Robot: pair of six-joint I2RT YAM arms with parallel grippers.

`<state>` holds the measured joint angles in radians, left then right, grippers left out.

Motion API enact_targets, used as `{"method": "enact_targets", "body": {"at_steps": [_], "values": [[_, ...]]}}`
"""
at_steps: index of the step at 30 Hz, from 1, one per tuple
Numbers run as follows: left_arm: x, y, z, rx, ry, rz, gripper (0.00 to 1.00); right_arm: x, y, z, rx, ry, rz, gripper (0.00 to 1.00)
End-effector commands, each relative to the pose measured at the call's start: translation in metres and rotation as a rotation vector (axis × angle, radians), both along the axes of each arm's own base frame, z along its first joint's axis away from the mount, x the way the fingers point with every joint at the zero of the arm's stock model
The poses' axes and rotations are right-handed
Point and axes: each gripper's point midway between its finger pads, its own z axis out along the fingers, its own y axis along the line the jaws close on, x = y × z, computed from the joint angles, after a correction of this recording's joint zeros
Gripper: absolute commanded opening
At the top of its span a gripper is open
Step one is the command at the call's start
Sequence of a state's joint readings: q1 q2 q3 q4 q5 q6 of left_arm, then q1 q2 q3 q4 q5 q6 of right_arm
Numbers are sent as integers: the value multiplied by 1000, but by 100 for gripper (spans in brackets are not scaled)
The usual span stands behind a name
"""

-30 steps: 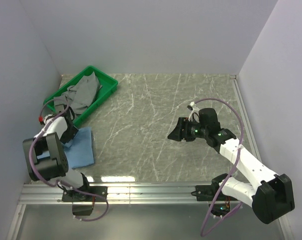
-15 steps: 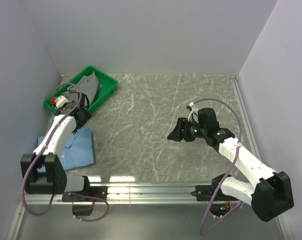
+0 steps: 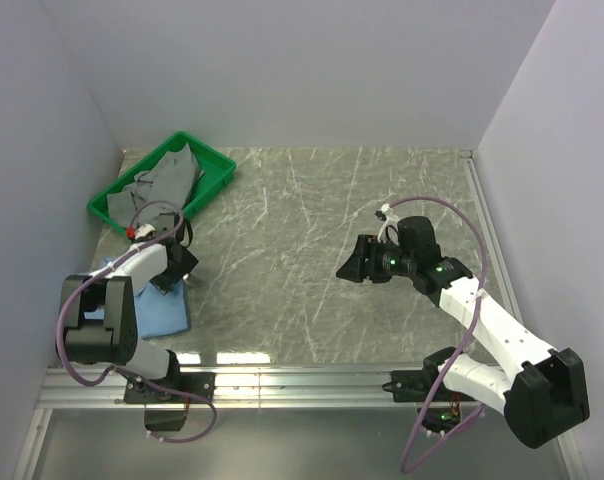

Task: Fold and stack the long sleeve shirts
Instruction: Neatly place the folded shirt to the corner

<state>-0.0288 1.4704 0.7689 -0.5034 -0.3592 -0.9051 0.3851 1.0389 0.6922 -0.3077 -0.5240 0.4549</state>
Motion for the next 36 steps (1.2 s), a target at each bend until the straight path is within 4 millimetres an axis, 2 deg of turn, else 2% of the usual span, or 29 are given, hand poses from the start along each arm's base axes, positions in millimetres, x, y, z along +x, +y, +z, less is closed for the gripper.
{"method": "enact_targets", "body": {"at_steps": [1,5,10,13,18,19,21,22,23,24,25,26,27,28,29,30,31,32,34,35,36], "values": [[-23,-6,-16,-63,36,43,74,3,-1,9,8,-43,-2,70],[-56,-6,-24,-81,88,88,74,3,-1,11,11,-47,-6,70],[-80,-7,-6,-95,90,136,76,4,-2,19,19,-61,-19,70],[-86,-8,10,-108,56,158,78,5,-3,26,19,-75,-31,70],[-70,-10,57,-132,-91,160,87,10,-12,39,-10,-98,-90,70],[-64,-8,79,-125,-141,147,90,14,-20,46,-37,-114,-131,71],[-58,-4,106,-95,-201,122,94,16,-29,56,-65,-134,-179,71],[-49,-2,134,-84,-271,106,95,19,-34,76,-68,-184,-211,71],[-48,0,150,-71,-311,94,96,21,-47,79,-113,-189,-269,72],[-53,3,172,-45,-362,58,98,22,-56,89,-133,-217,-306,73],[-51,7,203,-16,-443,46,99,22,-64,116,-131,-285,-341,73],[-54,10,221,7,-489,30,99,17,-74,122,-161,-289,-370,74],[-66,14,243,52,-547,-2,99,20,-92,133,-206,-332,-458,75],[-73,17,270,79,-619,-11,99,14,-105,161,-202,-405,-503,76],[-87,24,290,126,-687,4,99,9,-117,169,-227,-427,-549,77],[-97,27,303,167,-718,-20,99,7,-137,180,-258,-466,-639,85],[-106,29,322,192,-780,-34,99,-4,-150,200,-244,-530,-692,87],[-123,33,339,223,-854,-35,99,-9,-160,208,-248,-561,-730,89],[-144,38,361,289,-930,-62,99,-25,-186,224,-263,-640,-828,90],[-162,42,370,315,-986,-56,99,-30,-192,229,-256,-672,-853,91],[-173,44,376,353,-1006,-73,99,-42,-204,236,-252,-723,-892,93]]}}
